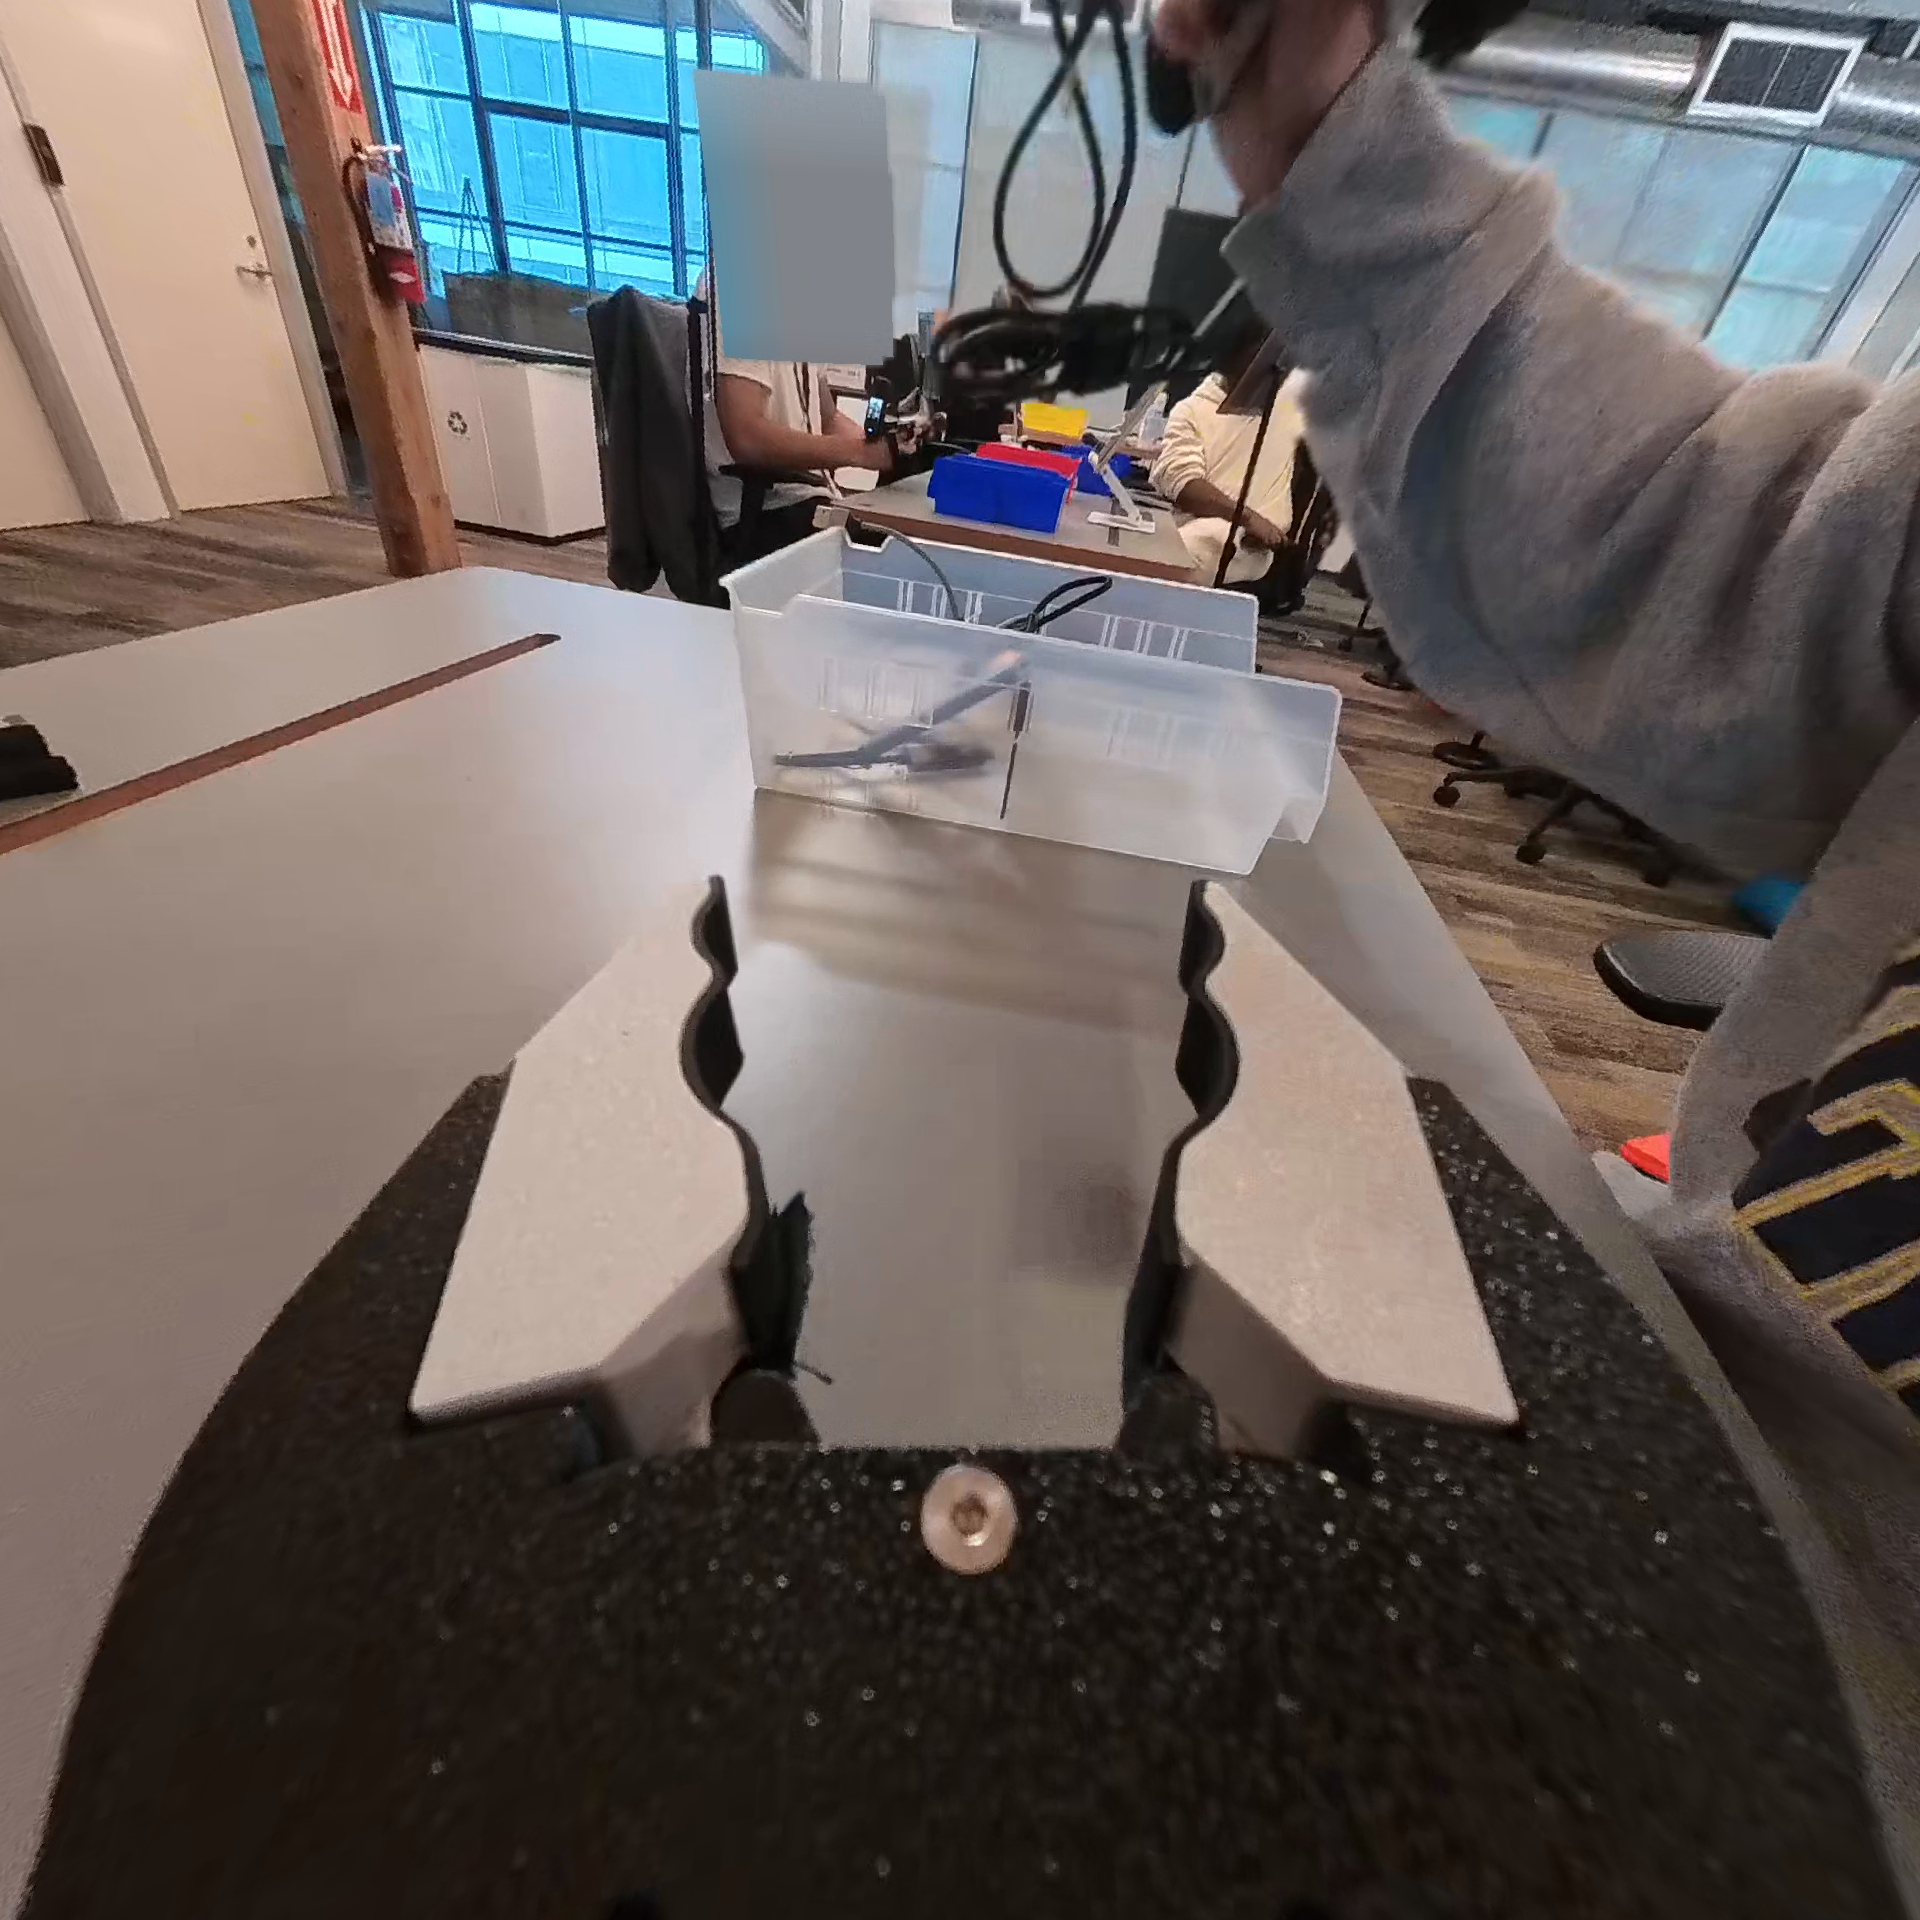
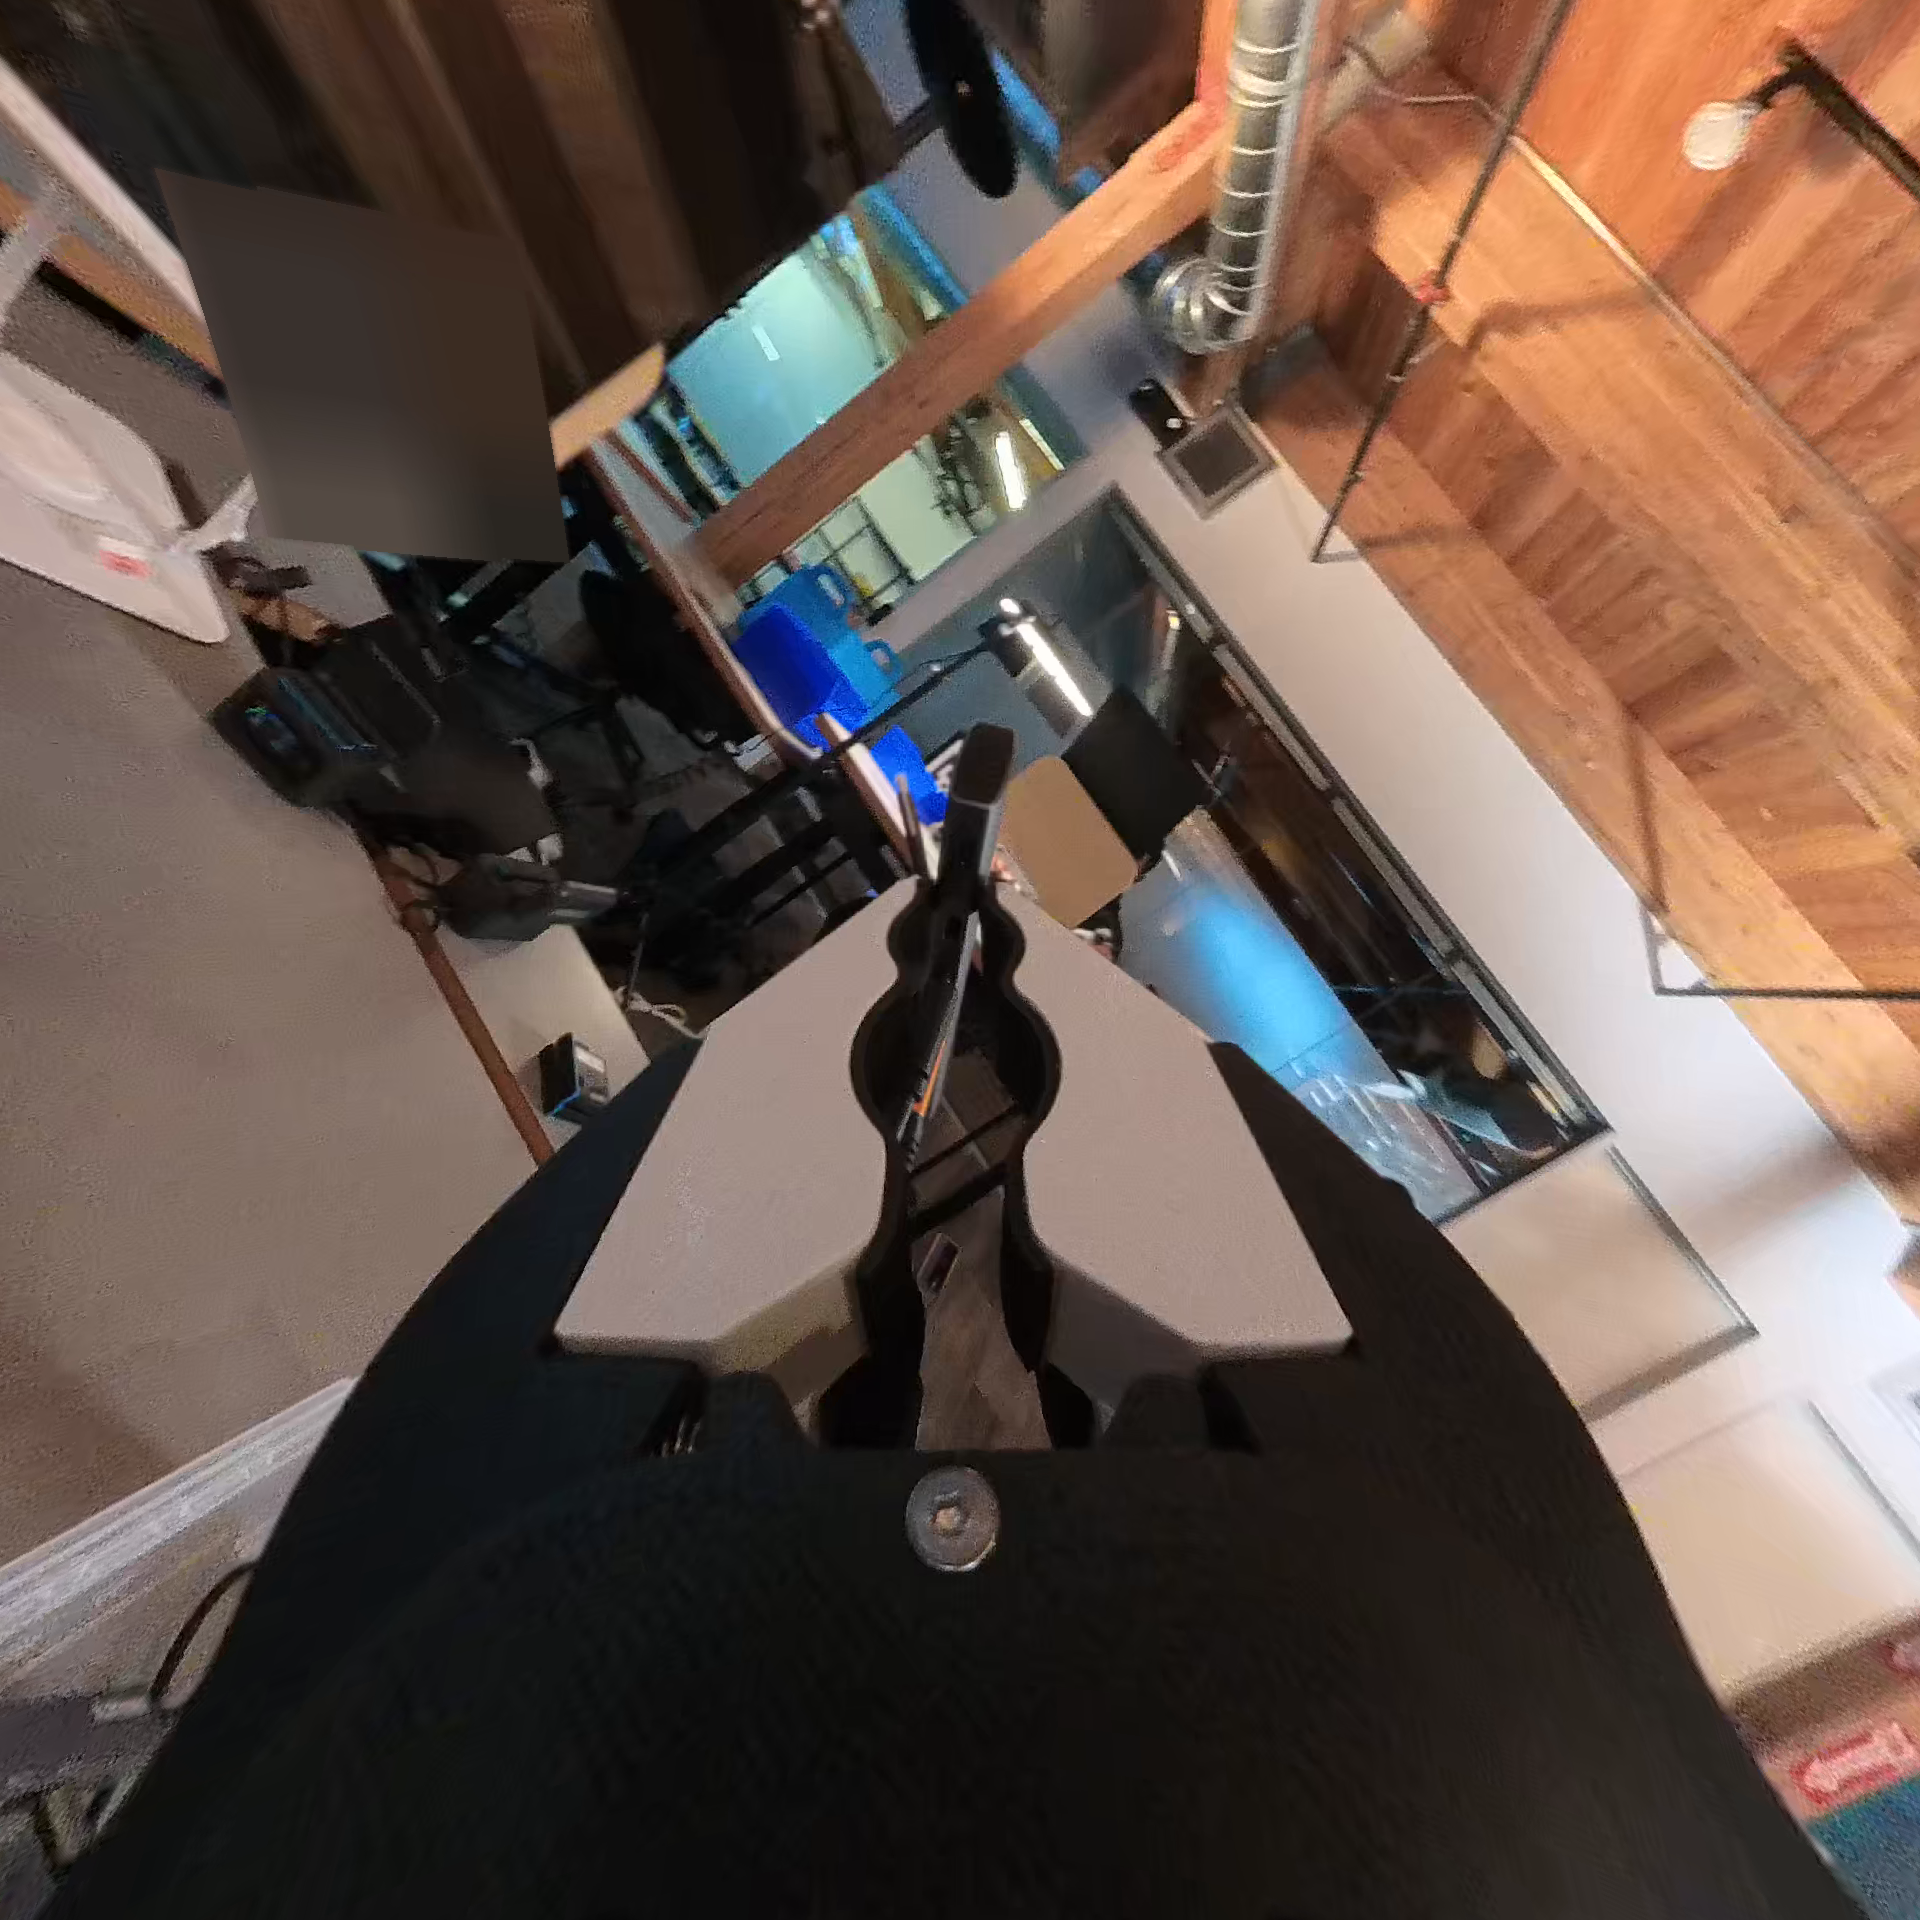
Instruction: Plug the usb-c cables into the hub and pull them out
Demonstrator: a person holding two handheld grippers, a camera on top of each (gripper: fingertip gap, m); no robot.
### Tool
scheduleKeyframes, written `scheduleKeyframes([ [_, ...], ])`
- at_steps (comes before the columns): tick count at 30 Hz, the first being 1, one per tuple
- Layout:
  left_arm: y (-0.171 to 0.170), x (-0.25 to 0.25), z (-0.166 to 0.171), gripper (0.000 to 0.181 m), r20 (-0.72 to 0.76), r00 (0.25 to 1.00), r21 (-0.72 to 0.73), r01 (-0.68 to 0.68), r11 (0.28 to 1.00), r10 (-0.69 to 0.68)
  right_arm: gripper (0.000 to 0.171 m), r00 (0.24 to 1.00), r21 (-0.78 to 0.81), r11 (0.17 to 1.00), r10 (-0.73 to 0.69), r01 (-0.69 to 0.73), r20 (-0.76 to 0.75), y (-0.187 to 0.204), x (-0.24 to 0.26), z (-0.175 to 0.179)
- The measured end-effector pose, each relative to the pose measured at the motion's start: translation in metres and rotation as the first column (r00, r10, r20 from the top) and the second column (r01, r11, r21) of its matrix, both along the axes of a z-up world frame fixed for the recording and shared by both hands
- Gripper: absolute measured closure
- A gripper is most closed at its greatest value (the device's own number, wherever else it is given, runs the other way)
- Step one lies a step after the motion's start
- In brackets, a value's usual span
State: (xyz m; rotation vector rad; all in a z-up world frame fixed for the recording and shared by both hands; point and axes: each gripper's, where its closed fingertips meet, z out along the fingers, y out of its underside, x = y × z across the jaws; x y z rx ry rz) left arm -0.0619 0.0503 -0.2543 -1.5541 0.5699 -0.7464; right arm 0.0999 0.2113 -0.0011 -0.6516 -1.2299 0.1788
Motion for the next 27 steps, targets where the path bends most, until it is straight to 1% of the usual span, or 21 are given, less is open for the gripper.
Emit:
scheduleKeyframes([
  [5,-0.001,0.005,-0.003,0.101,-0.016,1.000,-0.002,0.020,1.000,-0.020,0.165,0.988,-0.085,0.996,-0.028,0.015,-0.154,0.032,0.011,-0.044],
  [8,-0.003,0.009,-0.005,0.104,-0.038,0.999,0.002,0.030,1.000,-0.030,0.166,0.972,-0.195,0.981,-0.038,-0.009,-0.233,0.051,0.019,-0.069],
  [9,-0.003,0.010,-0.007,0.104,-0.045,0.998,0.001,0.033,0.999,-0.033,0.165,0.970,-0.233,0.972,-0.046,-0.011,-0.238,0.056,0.022,-0.078],
  [12,-0.003,0.012,-0.011,0.108,-0.057,0.997,-0.005,0.041,0.999,-0.042,0.165,0.981,-0.355,0.934,-0.029,-0.041,-0.190,0.065,0.031,-0.105],
  [16,-0.003,0.016,-0.015,0.110,-0.068,0.996,-0.019,0.058,0.998,-0.059,0.165,0.995,-0.521,0.849,0.040,-0.085,-0.096,0.065,0.052,-0.131],
  [19,-0.004,0.020,-0.018,0.112,-0.079,0.994,-0.025,0.070,0.997,-0.072,0.165,0.996,-0.622,0.782,0.083,-0.042,0.037,0.061,0.069,-0.154],
  [21,-0.004,0.022,-0.020,0.112,-0.090,0.993,-0.028,0.078,0.997,-0.080,0.165,0.989,-0.655,0.756,0.096,0.004,0.116,0.059,0.078,-0.162],
  [24,-0.004,0.025,-0.023,0.113,-0.106,0.990,-0.033,0.086,0.996,-0.089,0.166,0.957,-0.666,0.734,0.082,0.131,0.279,0.060,0.088,-0.172],
  [27,-0.004,0.024,-0.024,0.113,-0.108,0.990,-0.035,0.086,0.996,-0.090,0.167,0.859,-0.615,0.711,0.031,0.341,0.511,0.069,0.098,-0.191],
])
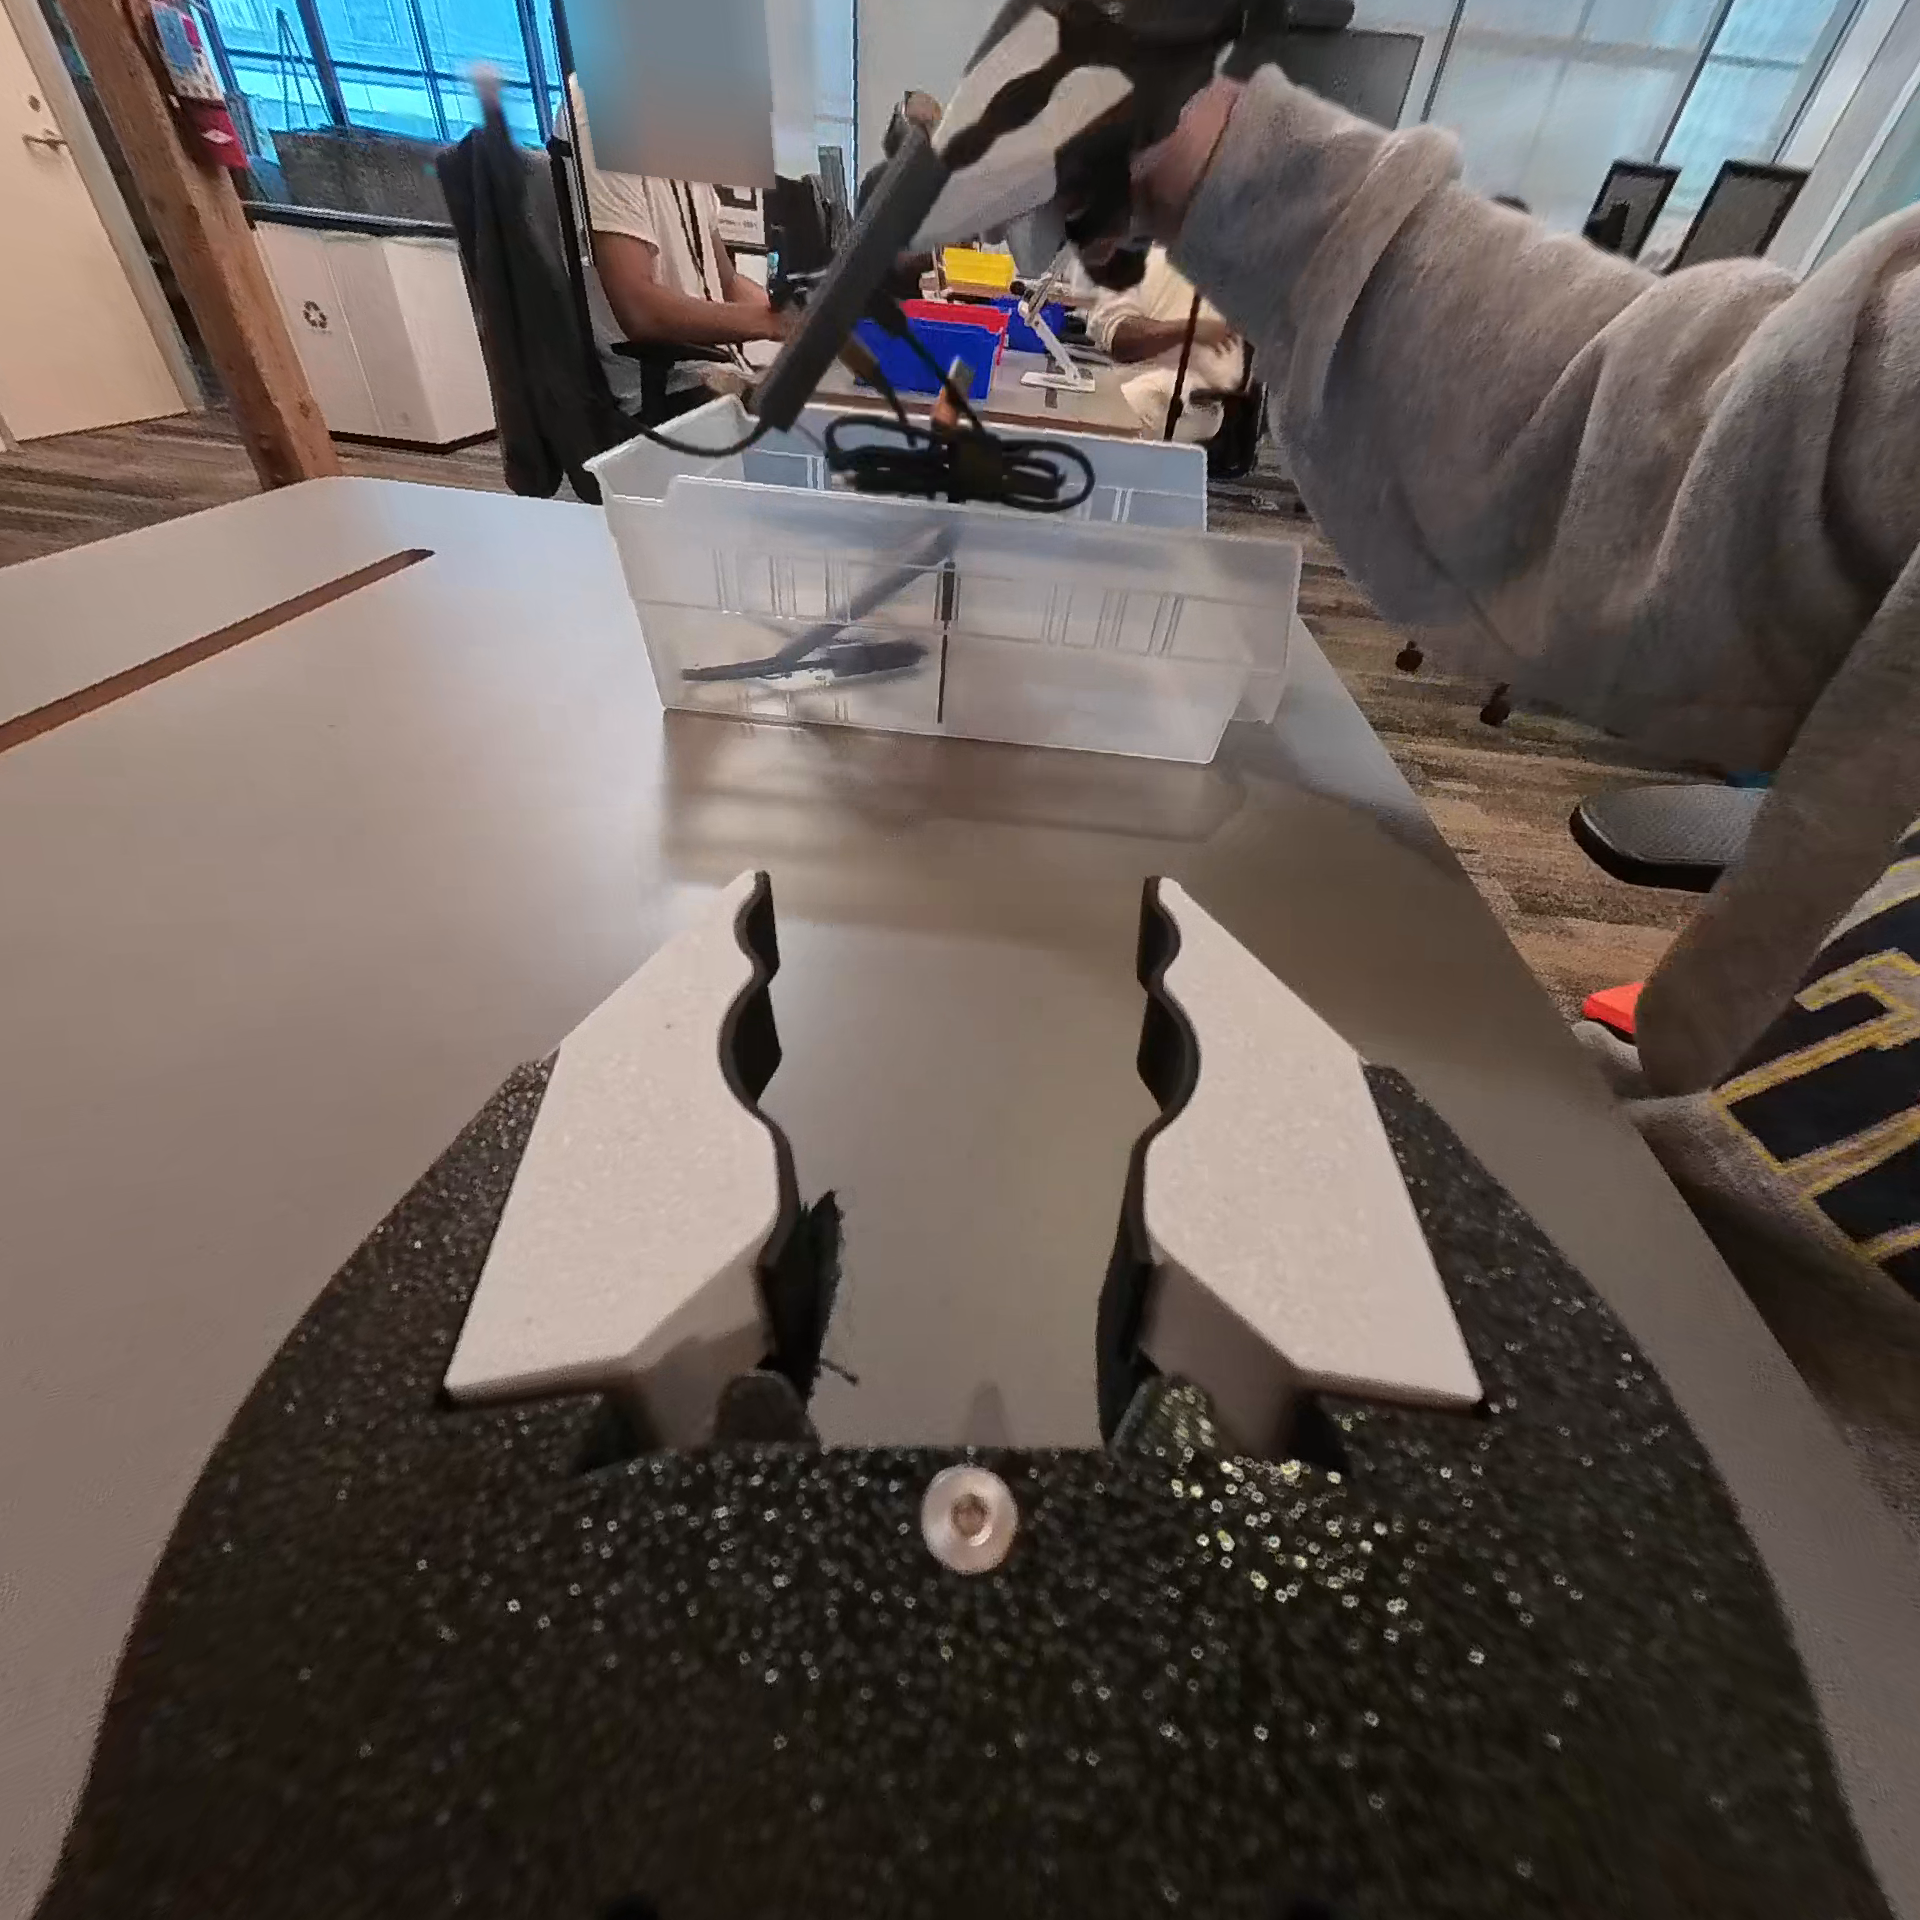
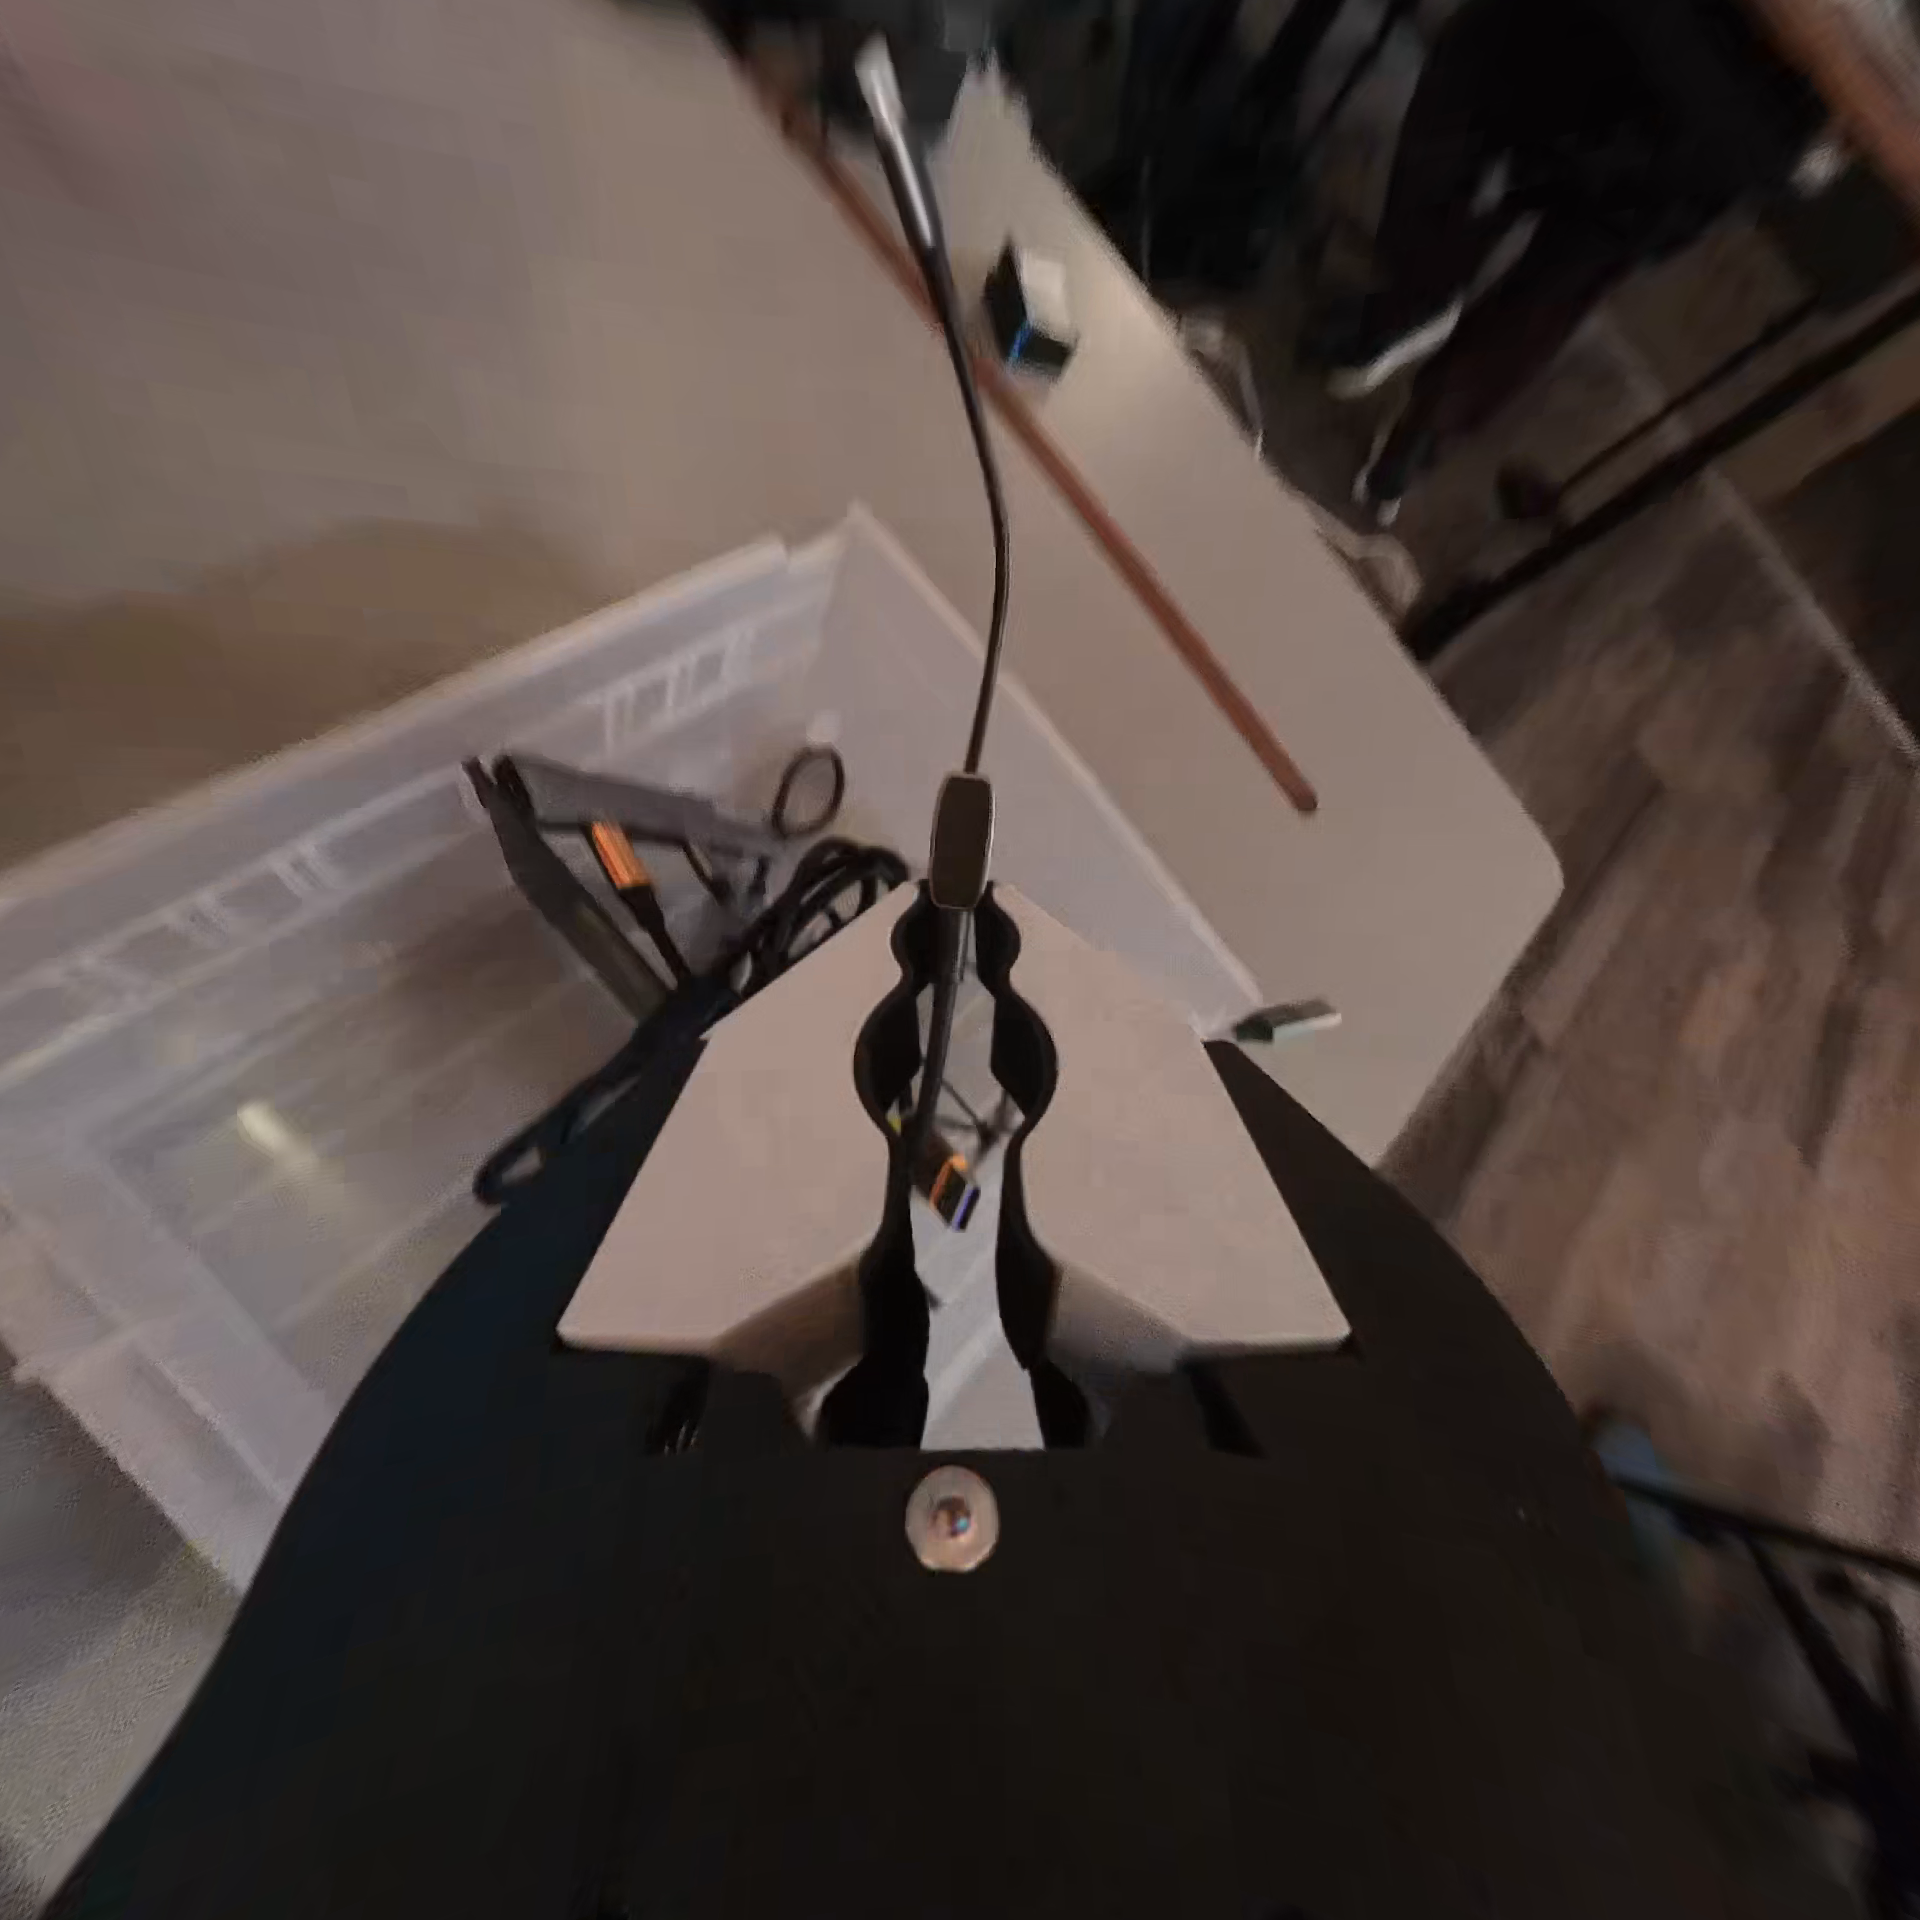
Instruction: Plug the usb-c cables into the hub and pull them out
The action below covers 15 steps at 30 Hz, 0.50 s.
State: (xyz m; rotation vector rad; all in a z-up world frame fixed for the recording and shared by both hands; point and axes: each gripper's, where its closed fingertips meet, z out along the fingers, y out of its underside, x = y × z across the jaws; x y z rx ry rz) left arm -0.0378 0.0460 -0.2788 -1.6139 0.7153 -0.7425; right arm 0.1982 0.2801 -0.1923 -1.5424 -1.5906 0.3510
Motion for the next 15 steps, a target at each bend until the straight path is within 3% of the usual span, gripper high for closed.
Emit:
scheduleKeyframes([
  [4,0.001,-0.001,0.000,0.115,0.008,1.000,-0.003,0.000,1.000,0.000,0.167,0.964,-0.010,1.000,-0.001,0.004,0.264,0.003,-0.007,-0.024],
  [8,0.001,-0.001,-0.001,0.116,0.005,1.000,-0.006,0.002,1.000,-0.002,0.167,0.874,-0.044,0.999,0.037,-0.018,0.485,0.007,-0.026,-0.058],
  [12,0.000,-0.002,0.000,0.116,0.017,1.000,-0.008,0.002,1.000,-0.002,0.171,0.867,-0.113,0.993,0.076,-0.023,0.493,0.008,-0.055,-0.072],
  [15,0.001,-0.004,0.000,0.116,0.020,1.000,-0.010,0.001,1.000,-0.001,0.171,0.767,-0.099,0.993,0.012,0.068,0.642,0.019,-0.038,-0.108],
])
